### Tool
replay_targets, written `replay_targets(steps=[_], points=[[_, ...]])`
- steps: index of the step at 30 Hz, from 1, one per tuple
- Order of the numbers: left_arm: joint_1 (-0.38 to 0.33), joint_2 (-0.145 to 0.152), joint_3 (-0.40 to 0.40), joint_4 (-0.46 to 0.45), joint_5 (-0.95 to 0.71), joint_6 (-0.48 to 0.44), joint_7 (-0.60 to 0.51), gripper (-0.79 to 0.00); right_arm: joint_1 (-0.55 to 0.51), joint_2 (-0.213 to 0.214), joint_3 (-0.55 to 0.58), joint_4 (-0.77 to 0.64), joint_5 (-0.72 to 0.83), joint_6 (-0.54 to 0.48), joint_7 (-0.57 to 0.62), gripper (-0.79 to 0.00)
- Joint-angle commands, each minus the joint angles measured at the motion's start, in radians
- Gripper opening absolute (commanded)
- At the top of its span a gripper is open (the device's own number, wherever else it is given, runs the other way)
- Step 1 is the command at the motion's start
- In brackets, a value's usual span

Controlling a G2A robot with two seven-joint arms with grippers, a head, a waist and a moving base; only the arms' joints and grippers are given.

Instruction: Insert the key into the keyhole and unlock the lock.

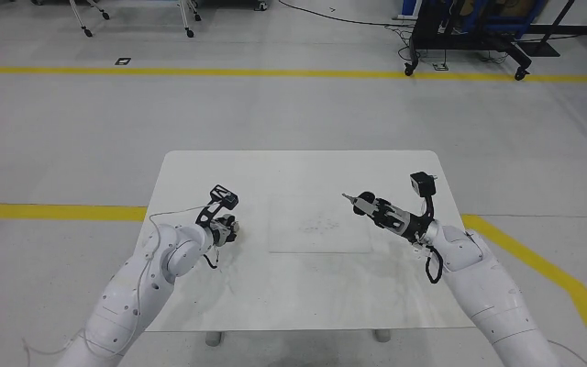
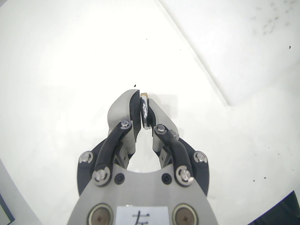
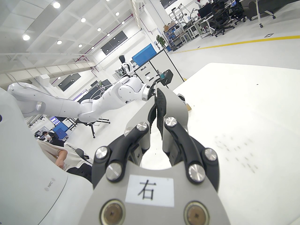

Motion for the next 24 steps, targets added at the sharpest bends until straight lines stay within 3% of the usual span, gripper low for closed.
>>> replay_targets(steps=[1, 5, 9, 14, 17, 24], points=[[0.002, -0.001, -0.003, -0.002, 0.002, -0.002, 0.000, -0.705, 0.000, 0.000, 0.000, 0.000, 0.000, 0.000, 0.000, -0.785], [0.008, -0.001, -0.010, -0.006, 0.005, -0.001, -0.003, -0.650, 0.000, 0.000, 0.000, 0.000, 0.000, 0.000, 0.000, -0.785], [0.013, -0.002, -0.015, -0.011, 0.007, -0.005, -0.011, -0.646, 0.000, 0.000, 0.000, 0.000, 0.000, 0.000, 0.000, -0.785], [0.017, -0.002, -0.024, -0.014, 0.010, -0.003, -0.013, -0.680, 0.000, 0.000, 0.000, 0.000, 0.000, 0.000, 0.000, -0.785], [0.009, -0.007, -0.018, -0.002, 0.011, -0.003, -0.010, -0.785, 0.000, 0.000, 0.000, 0.000, 0.000, 0.000, 0.000, -0.785], [-0.035, -0.024, 0.013, 0.047, 0.012, 0.015, -0.002, -0.785, 0.000, 0.000, 0.000, 0.000, 0.000, 0.000, 0.000, -0.785]])
